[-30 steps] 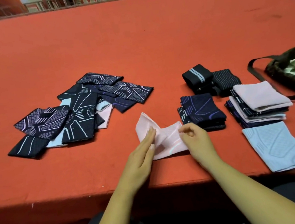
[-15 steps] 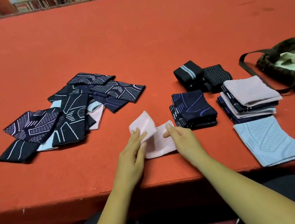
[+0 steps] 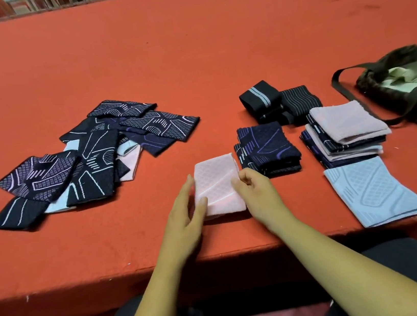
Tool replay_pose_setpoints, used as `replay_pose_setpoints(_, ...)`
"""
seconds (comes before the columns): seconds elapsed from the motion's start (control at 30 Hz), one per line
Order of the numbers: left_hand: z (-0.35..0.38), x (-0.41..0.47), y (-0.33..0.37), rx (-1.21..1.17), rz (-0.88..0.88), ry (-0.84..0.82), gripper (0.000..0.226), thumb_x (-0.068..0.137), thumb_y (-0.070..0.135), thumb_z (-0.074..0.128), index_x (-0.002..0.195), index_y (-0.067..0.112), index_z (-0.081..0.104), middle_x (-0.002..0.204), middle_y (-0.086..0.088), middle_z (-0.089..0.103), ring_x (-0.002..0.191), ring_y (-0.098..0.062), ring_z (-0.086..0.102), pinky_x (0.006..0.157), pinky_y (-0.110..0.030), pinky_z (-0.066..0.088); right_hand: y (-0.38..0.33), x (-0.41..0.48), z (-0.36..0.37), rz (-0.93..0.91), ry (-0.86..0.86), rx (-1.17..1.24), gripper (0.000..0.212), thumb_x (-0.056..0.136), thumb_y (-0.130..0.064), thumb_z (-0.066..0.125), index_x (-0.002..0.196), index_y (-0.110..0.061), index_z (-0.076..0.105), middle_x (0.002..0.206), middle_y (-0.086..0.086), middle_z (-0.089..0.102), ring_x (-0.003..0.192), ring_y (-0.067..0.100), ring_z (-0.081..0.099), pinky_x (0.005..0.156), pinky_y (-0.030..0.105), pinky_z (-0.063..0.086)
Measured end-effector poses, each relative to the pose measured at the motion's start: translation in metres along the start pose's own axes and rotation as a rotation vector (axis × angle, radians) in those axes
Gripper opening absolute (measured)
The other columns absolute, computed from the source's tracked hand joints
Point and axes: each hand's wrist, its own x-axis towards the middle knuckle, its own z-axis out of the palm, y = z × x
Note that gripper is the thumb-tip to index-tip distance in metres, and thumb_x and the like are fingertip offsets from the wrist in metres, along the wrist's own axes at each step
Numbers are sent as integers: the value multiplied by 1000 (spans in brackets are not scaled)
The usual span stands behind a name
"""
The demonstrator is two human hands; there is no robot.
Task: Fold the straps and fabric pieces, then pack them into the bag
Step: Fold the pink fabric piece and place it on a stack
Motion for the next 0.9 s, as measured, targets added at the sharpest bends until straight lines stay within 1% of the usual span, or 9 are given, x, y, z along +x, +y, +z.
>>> replay_pose_setpoints(0.07,-3,1,7,-179,-95,35,66,93,49,59,147,17,38,147,5,49,132,0,47,113,-26,38,-15,-7,-5,-73,-61,41,21,93,-14,58,79,1,54,72,7,50,67,9,43,62,30,36)
replay_pose_setpoints(0.17,-4,0,21,-507,-138,78,68,82,48,73,142,35,42,137,8,56,127,-6,54,101,-25,48,-35,-19,-12,-177,-150,60,18,84,-15,56,80,2,56,80,23,55,72,14,46,66,30,38)
replay_pose_setpoints(0.23,-5,-5,26,-641,-118,27,66,74,43,78,134,42,51,133,4,59,119,-15,59,98,-35,50,-42,-25,-17,-179,-172,109,11,82,-12,56,76,-2,57,76,18,54,72,10,47,67,25,38)
replay_pose_setpoints(0.33,-7,-15,39,-614,-141,-85,31,76,29,77,103,26,63,100,2,64,89,-15,59,73,-28,51,-40,-30,-29,-116,-148,141,10,80,-13,57,73,-7,57,70,-2,52,65,3,44,62,17,36)
replay_pose_setpoints(0.43,-7,-18,48,-510,-134,-188,20,84,12,75,87,12,55,78,0,57,71,-10,52,59,-18,44,-33,-33,-42,-58,-165,87,21,85,-15,63,78,4,56,69,-2,49,62,4,42,59,17,34)
replay_pose_setpoints(0.53,-5,-16,54,-491,-190,-250,17,87,6,69,84,9,53,78,-3,57,71,-11,54,59,-20,45,-31,-34,-47,-28,-186,19,29,91,-22,68,82,3,57,71,-2,51,63,6,44,60,21,36)
replay_pose_setpoints(0.67,-3,-11,59,-548,-237,-207,19,83,10,74,80,8,56,83,-7,63,81,-18,63,69,-30,55,-30,-36,-57,-9,-57,-23,33,92,-24,67,76,1,53,67,-1,49,62,8,42,61,29,35)
replay_pose_setpoints(0.77,3,-8,65,-495,-229,-186,17,83,14,69,79,4,57,78,-3,65,79,-14,64,70,-24,55,-28,-40,-68,-4,-5,-66,34,95,-26,63,75,-1,51,65,-2,47,59,7,39,58,27,33)
replay_pose_setpoints(0.9,20,-5,69,-461,-191,-132,22,87,22,71,76,12,56,78,-2,66,79,-16,65,71,-31,57,-23,-47,-78,-17,48,-143,33,97,-36,56,78,-10,50,63,-2,48,56,8,41,53,24,32)
